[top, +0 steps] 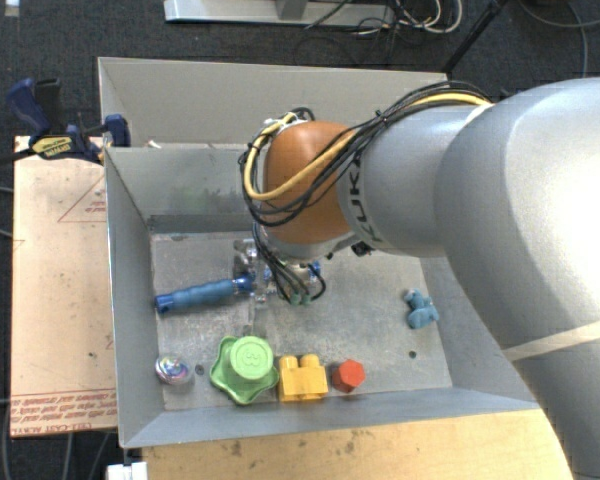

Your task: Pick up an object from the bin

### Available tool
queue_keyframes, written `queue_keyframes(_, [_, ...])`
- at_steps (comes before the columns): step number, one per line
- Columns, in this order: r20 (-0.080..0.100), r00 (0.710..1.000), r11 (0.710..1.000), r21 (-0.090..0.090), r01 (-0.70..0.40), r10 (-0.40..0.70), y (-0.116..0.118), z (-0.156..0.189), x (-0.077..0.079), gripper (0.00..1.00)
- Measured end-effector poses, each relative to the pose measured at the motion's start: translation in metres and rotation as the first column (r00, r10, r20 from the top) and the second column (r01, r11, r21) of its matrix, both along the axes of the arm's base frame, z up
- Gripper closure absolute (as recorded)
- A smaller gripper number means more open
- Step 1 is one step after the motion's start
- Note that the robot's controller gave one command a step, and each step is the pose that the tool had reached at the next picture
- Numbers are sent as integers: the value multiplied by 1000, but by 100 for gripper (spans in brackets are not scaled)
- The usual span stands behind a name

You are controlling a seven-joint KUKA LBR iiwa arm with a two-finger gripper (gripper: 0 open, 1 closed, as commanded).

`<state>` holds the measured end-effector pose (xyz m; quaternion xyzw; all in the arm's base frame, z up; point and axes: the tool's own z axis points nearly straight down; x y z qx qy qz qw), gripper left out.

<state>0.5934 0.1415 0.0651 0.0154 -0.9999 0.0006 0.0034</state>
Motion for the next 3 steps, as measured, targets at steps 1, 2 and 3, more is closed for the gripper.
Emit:
queue_keyframes(1, [9, 1000, 1000, 4, -1, 1, 2, 6, 3, 100])
queue_keyframes(2, [15, 999, 999, 4, -36, 36, 16, 117, -9, 100])
queue_keyframes(3, [15, 999, 999, 3, -32, 32, -1, 191, -12, 100])
